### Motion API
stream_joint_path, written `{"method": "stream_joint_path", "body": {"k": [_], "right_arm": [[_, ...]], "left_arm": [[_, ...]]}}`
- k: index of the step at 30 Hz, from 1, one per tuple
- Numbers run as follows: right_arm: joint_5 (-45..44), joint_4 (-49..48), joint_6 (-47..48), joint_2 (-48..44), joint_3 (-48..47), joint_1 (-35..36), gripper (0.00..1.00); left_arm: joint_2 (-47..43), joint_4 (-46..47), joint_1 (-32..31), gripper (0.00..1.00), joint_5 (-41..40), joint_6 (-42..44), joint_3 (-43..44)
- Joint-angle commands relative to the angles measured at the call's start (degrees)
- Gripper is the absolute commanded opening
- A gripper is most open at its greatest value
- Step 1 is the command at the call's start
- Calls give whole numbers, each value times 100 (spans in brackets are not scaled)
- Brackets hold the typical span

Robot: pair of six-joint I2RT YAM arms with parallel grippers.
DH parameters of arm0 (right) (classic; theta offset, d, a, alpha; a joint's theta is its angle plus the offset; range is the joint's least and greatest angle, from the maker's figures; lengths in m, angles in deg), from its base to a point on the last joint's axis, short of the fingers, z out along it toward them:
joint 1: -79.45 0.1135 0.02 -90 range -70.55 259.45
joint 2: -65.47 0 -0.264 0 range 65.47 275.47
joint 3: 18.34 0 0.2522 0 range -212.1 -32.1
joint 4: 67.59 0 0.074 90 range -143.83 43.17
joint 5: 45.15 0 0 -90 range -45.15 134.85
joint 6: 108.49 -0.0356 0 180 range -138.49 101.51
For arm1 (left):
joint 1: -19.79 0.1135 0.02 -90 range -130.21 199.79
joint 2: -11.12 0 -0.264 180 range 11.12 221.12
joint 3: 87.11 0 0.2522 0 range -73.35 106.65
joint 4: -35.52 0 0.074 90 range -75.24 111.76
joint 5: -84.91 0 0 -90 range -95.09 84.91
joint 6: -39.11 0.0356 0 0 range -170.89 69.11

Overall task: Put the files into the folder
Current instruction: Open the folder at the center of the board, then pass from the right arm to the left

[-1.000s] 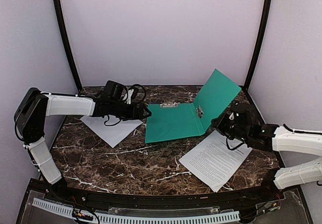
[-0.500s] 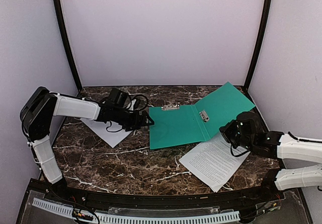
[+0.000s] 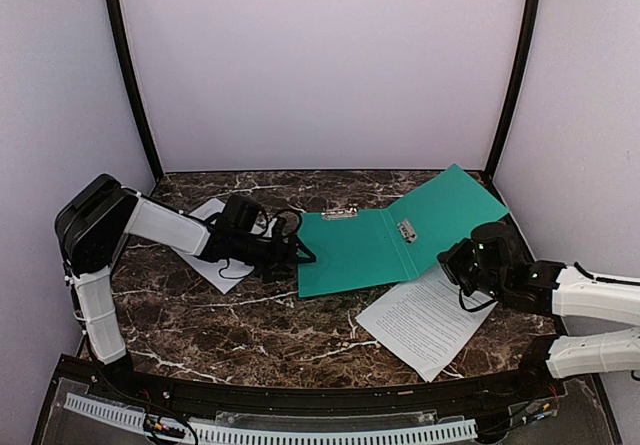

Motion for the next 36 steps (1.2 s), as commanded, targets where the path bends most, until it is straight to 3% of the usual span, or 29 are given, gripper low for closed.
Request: {"method": "stream_joint_path", "body": {"k": [1, 8, 14, 24, 31, 36], "right_arm": [[-130, -67, -79, -108, 7, -39, 0], [-148, -49, -14, -146, 1, -35, 0], [-100, -16, 58, -46, -5, -35, 0], [89, -27, 350, 268, -95, -47, 0], [397, 72, 1226, 653, -621, -43, 26], [632, 220, 1736, 795, -978, -43, 36]], "left_arm": [[287, 533, -155, 88, 289, -541, -115], [373, 1049, -260, 69, 342, -890, -162], [202, 1500, -238, 42, 301, -1023, -225], [-443, 945, 65, 3, 112, -344, -117], [-1216, 251, 415, 1, -127, 17, -219], [-1737, -550, 594, 1, -289, 439, -211]]}}
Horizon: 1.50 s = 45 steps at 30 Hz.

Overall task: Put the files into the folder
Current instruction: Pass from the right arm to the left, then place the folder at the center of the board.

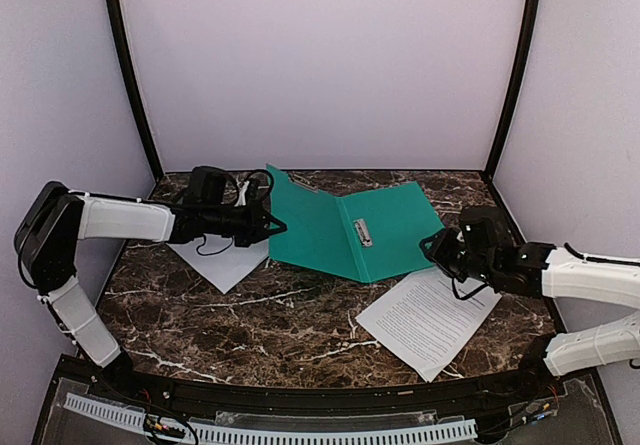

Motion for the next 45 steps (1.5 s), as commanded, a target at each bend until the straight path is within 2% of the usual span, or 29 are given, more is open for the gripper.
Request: {"method": "stream_joint_path", "body": {"k": [1, 7, 12, 15, 18, 23, 32, 36, 41, 45], "right_arm": [[240, 114, 656, 47, -349, -10, 37], [163, 286, 1074, -224, -403, -13, 46], [303, 315, 1423, -140, -596, -13, 51], [460, 304, 1565, 51, -722, -12, 53], [618, 274, 1759, 236, -851, -14, 54], [911, 304, 2412, 618, -1330, -18, 57], [1941, 465, 3181, 1648, -2115, -30, 64], [2382, 464, 3366, 2044, -2318, -25, 64], [2579, 481, 3515, 2346, -2469, -29, 65], [2626, 395, 3553, 2537, -2436, -25, 65]], "left_arm": [[-653, -968, 135, 1, -215, 633, -31], [-1010, -1238, 139, 1, 22, 714, -168], [-1206, -463, 136, 1, 378, -52, -480], [-1218, -396, 107, 1, 566, -136, -375], [-1241, -922, 51, 1, 546, 175, -194], [-1224, -1266, -92, 1, 536, 347, -195], [-1321, -840, -589, 1, 239, -58, -806], [-1307, -1305, -592, 1, 171, 237, -804], [-1487, -1835, -597, 11, -23, 484, -983], [-1751, -2388, -597, 15, -409, 800, -1053]]}}
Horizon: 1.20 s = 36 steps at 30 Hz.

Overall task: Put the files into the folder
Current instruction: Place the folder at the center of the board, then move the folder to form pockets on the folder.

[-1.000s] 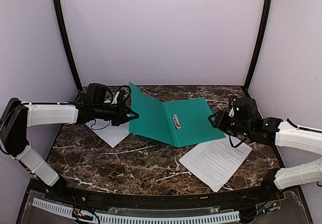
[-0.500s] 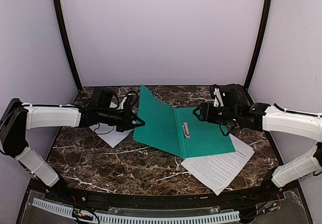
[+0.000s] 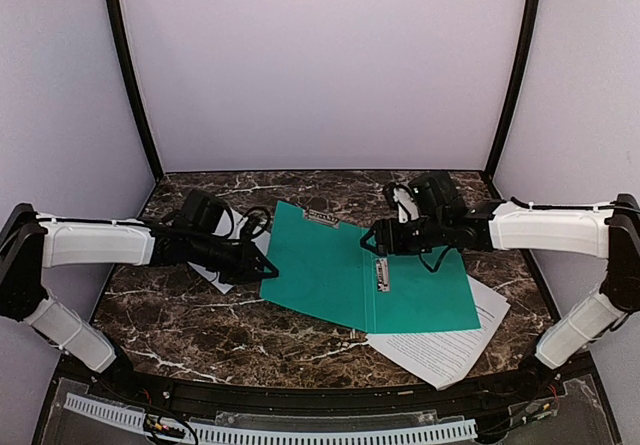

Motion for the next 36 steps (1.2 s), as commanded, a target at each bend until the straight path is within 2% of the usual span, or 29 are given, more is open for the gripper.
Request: {"method": "stream_joint_path", "body": {"k": [1, 9, 15, 18, 21, 22, 24, 28, 32, 36], "right_arm": [[234, -98, 166, 263, -138, -25, 65], [435, -254, 240, 791, -259, -28, 65], [495, -315, 315, 1069, -317, -31, 65], [496, -302, 370, 1179, -392, -25, 65], [477, -251, 480, 1271, -488, -25, 65], [451, -238, 539, 1309, -512, -25, 65], [410, -200, 668, 1386, -629, -28, 65], [564, -104, 1008, 1615, -971, -30, 65], [626, -89, 1264, 1902, -1348, -25, 64], [683, -80, 1436, 2235, -1786, -26, 63]], "left_arm": [[-449, -814, -2, 15, -404, 432, -145], [-836, -1178, -2, 8, 34, 548, -498], [-838, -1690, -11, 1, 572, 1165, -435], [-846, -1909, -18, 1, 687, 1386, -414], [-916, -2631, -20, 18, 201, 1884, -174], [-942, -2773, -20, 32, -210, 1982, 11], [-1027, -3008, -19, 45, -821, 2209, 245], [-992, -2914, -14, 63, -1803, 2435, 585], [-381, -2202, -11, 68, -2127, 2514, 939], [786, -1640, 16, 66, -2380, 2527, 1548]]}}
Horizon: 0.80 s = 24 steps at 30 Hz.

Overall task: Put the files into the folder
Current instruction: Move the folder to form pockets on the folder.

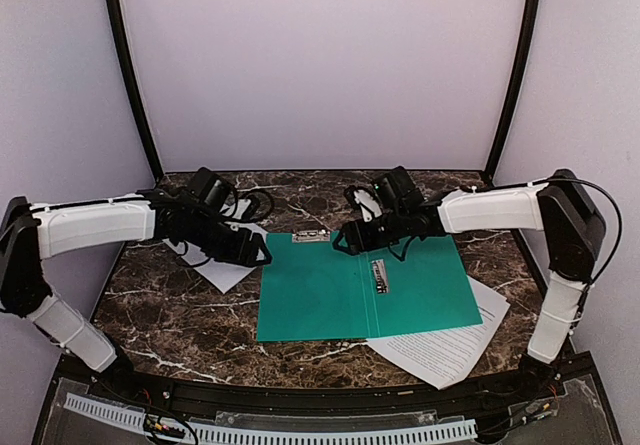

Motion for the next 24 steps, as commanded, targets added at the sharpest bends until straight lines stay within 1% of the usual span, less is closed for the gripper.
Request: {"method": "stream_joint_path", "body": {"k": [1, 2, 3, 6, 10, 14, 16, 20, 24], "right_arm": [[86, 15, 367, 403, -520, -27, 63], [95, 9, 395, 511, -645, -26, 62], [101, 5, 426, 625, -769, -33, 61], [50, -9, 465, 1010, -1127, -32, 59], [-20, -35, 415, 1409, -1553, -70, 56], [-119, -27, 160, 1754, -1798, -181, 50], [-21, -130, 50, 1868, -1836, -252, 47], [177, -314, -57, 2073, -1932, -384, 46], [302, -343, -68, 2226, -1997, -433, 45]], "left_arm": [[1084, 685, 48, 64, -513, 191, 689], [1435, 864, 83, 63, -497, 183, 825], [1599, 931, 105, 61, -415, 180, 1111], [2456, 1108, 248, 56, -260, 127, 1700], [3213, 1256, 425, 53, 35, 32, 2424], [3630, 1493, 613, 51, 290, -104, 2643], [3763, 1656, 702, 49, 423, -198, 2674], [3986, 1870, 828, 45, 793, -364, 2788], [4137, 1929, 847, 41, 912, -467, 2881]]}}
